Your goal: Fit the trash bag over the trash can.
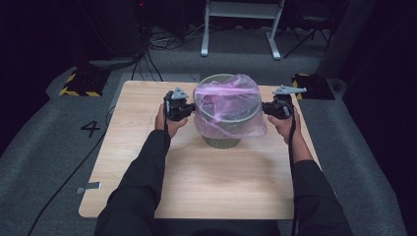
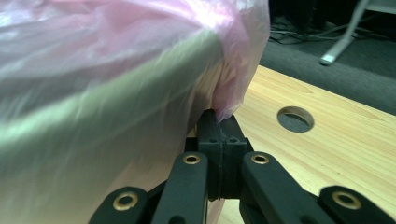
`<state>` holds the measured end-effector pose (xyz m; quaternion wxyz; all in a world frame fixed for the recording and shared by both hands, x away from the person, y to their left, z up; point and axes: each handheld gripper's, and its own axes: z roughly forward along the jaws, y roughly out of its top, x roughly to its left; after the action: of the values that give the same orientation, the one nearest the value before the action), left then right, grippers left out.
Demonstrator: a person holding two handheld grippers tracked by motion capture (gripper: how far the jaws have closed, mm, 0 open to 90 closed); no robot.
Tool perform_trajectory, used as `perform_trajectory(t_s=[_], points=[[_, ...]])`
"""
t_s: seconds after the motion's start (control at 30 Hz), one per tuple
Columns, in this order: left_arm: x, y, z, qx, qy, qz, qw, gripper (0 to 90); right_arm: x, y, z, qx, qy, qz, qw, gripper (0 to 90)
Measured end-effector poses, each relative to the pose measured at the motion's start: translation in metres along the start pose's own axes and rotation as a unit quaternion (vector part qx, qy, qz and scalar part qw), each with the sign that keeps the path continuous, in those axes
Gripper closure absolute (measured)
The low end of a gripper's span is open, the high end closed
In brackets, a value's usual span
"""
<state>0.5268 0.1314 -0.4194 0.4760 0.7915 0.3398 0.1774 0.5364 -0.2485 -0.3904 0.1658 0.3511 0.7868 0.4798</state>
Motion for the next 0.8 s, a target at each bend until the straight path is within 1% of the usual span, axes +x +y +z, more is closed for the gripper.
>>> perform_trajectory(t_s=[0.07,0.13,0.17,0.2,0.27,0.3,0.37,0.47,0.5,0.57,0.67,0.7,0.73,0.77,0.8], points=[[-0.001,-0.004,-0.004,0.001,-0.005,0.003,1.0,90.0,0.001,-0.004,-0.004,-0.003,0.02,-0.007,0.9998,90.0],[-0.004,-0.007,-0.01,0.002,-0.013,0.01,0.9999,90.0,0.003,-0.008,-0.007,-0.003,0.036,-0.005,0.9993,90.0],[-0.005,-0.008,-0.012,0.001,-0.014,0.013,0.9998,90.0,0.005,-0.011,-0.01,-0.006,0.04,-0.013,0.9991,90.0],[-0.007,-0.01,-0.014,-0.001,-0.018,0.012,0.9998,90.0,0.007,-0.012,-0.011,-0.004,0.044,-0.015,0.9989,90.0],[-0.01,-0.014,-0.02,0.0,-0.025,0.016,0.9996,90.0,0.009,-0.015,-0.014,-0.004,0.055,-0.017,0.9983,90.0],[-0.011,-0.015,-0.021,-0.001,-0.026,0.018,0.9995,90.0,0.01,-0.016,-0.016,-0.004,0.063,-0.014,0.9979,90.0],[-0.015,-0.019,-0.026,-0.002,-0.026,0.019,0.9995,90.0,0.014,-0.018,-0.018,-0.006,0.061,-0.025,0.9978,90.0],[-0.021,-0.026,-0.033,-0.009,-0.032,0.019,0.9993,90.0,0.018,-0.023,-0.022,-0.012,0.075,-0.022,0.9969,90.0],[-0.023,-0.027,-0.036,-0.008,-0.038,0.021,0.9991,90.0,0.019,-0.024,-0.024,-0.011,0.081,-0.018,0.9965,90.0],[-0.027,-0.03,-0.039,-0.01,-0.038,0.025,0.9989,90.0,0.023,-0.027,-0.027,-0.013,0.085,-0.026,0.996,90.0],[-0.033,-0.033,-0.047,-0.008,-0.038,0.039,0.9985,89.9,0.027,-0.03,-0.031,-0.014,0.091,-0.033,0.9952,90.0],[-0.034,-0.033,-0.049,-0.008,-0.031,0.04,0.9987,88.8,0.029,-0.03,-0.032,-0.013,0.087,-0.036,0.9955,89.8],[-0.035,-0.032,-0.051,-0.009,-0.02,0.04,0.999,81.0,0.03,-0.03,-0.034,-0.012,0.083,-0.037,0.9958,89.2],[-0.035,-0.031,-0.054,-0.01,-0.012,0.041,0.999,77.8,0.031,-0.029,-0.035,-0.013,0.077,-0.043,0.9961,88.7],[-0.035,-0.031,-0.057,-0.016,-0.008,0.042,0.999,72.8,0.033,-0.027,-0.037,-0.014,0.066,-0.048,0.9966,88.6]])
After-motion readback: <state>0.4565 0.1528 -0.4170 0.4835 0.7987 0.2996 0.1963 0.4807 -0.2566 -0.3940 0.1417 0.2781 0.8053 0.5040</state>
